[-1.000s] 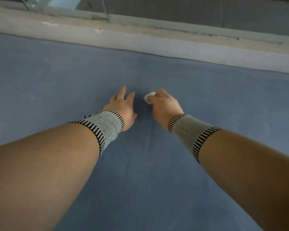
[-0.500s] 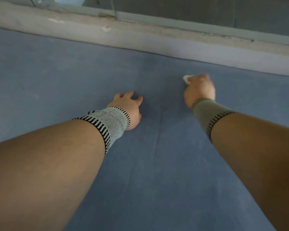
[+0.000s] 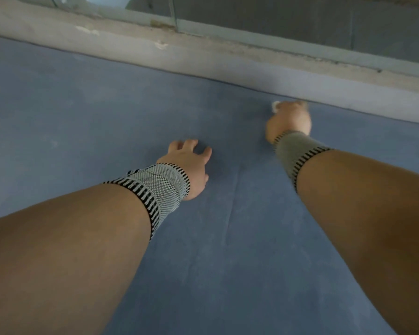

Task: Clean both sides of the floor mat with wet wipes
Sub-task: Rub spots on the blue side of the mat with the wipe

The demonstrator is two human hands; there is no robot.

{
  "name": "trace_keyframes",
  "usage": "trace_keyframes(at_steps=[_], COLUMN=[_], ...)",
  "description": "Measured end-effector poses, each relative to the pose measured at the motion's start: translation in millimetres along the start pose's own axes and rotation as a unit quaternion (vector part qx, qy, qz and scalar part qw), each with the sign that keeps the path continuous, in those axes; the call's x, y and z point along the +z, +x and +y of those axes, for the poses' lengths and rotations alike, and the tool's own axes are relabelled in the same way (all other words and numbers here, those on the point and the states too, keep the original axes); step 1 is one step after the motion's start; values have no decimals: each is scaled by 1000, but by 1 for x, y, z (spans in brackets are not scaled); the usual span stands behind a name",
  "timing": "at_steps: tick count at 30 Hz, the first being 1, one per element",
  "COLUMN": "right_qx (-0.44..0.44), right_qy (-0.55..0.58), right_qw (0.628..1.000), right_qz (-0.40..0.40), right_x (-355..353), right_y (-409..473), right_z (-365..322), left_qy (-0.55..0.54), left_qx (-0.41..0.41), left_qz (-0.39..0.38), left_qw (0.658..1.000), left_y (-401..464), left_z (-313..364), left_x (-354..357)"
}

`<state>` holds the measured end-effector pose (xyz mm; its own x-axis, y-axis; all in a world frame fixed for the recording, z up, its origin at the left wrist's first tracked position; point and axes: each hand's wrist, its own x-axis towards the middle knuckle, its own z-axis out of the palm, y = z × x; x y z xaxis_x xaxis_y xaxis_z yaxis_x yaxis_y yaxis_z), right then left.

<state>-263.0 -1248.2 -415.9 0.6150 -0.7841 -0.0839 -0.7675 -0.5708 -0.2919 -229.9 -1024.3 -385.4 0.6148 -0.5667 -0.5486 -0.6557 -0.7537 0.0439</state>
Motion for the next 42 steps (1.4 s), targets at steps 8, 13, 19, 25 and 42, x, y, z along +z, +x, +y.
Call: trace_keyframes(at_steps=[8,13,19,25,42], right_qx=[97,-55,-238,-85,-70], right_qy=[-32,49,60,110,-14], right_qw=[994,997,968,988,995], right_qz=[47,-7,-44,64,64], right_x=[-2,14,27,35,40], right_y=[21,17,-14,-29,-35], right_z=[14,-44,-31,-29,-45], left_qy=[6,2,7,12,-116], left_qx=[-1,0,9,30,-57], left_qz=[-2,-5,-3,5,-92], left_qw=[1000,1000,1000,999,987], left_y=[3,3,3,4,29], left_z=[-1,-2,-3,-7,-31], left_x=[2,0,1,-1,-31])
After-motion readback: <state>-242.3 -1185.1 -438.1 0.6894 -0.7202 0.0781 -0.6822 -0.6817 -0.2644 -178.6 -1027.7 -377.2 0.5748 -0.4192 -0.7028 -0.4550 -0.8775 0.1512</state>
